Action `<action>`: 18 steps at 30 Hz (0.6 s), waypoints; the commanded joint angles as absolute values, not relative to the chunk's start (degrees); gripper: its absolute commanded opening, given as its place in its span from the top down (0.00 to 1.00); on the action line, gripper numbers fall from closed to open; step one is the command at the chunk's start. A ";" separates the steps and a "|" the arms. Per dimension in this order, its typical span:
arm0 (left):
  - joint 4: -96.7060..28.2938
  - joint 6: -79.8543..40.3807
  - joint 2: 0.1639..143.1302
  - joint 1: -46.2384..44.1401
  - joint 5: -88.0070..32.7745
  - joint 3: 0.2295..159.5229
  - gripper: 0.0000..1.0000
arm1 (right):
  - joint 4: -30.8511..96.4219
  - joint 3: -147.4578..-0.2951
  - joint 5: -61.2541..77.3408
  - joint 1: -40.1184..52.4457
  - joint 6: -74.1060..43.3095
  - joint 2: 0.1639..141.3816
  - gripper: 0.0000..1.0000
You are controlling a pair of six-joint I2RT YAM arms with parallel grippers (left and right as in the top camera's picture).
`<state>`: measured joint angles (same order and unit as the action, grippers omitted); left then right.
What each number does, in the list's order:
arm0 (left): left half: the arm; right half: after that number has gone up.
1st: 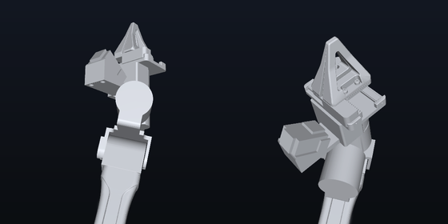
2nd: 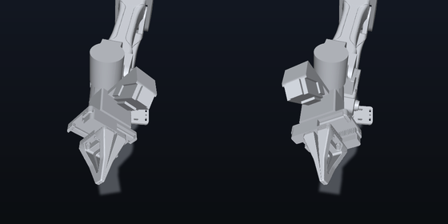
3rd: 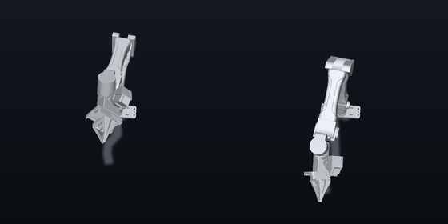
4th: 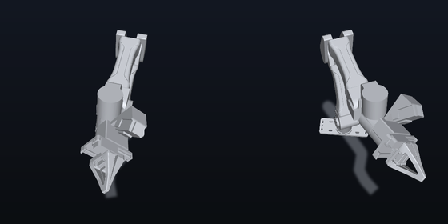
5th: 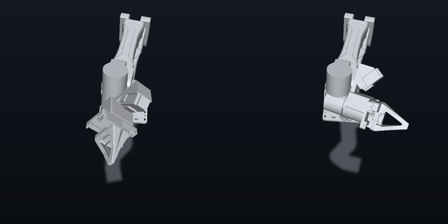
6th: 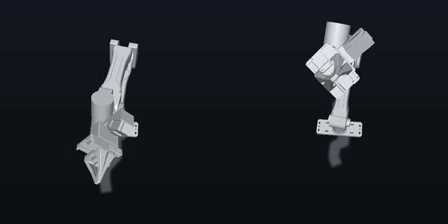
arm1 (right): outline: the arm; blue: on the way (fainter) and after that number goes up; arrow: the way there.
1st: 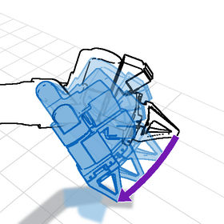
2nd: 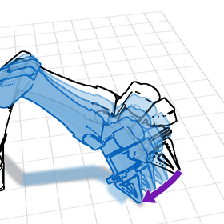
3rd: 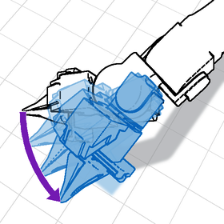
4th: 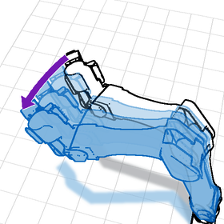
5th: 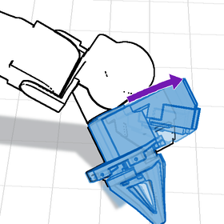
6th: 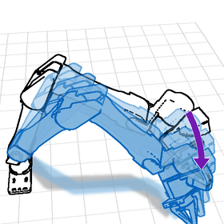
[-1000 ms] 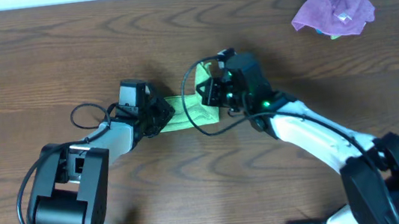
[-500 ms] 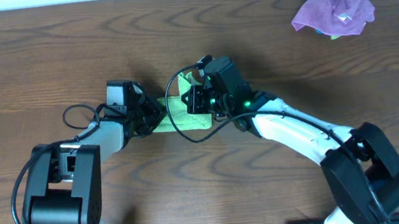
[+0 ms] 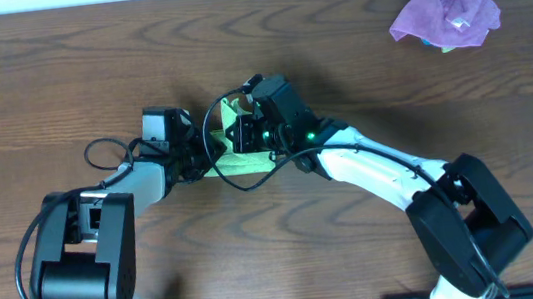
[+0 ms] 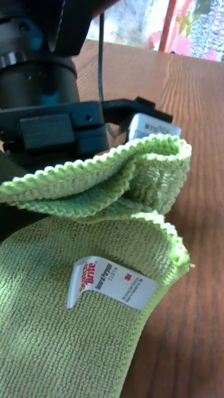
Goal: Fold the cloth
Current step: 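Fold the right end of the strip left onto the left end with the right gripper, then press the folded towel down with the right gripper, then release and withdraw right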
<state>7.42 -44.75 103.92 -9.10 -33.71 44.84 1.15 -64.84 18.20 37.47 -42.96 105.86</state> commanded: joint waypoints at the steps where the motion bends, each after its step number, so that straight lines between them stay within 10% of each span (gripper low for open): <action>1: 7.09 -42.24 104.95 -8.91 -35.09 45.30 0.94 | 1.87 -66.02 18.22 38.02 -42.11 106.10 0.99; 18: -7.05 -29.87 93.60 -8.91 -30.44 48.14 0.94 | 2.61 -66.02 17.98 38.54 -41.47 106.10 0.99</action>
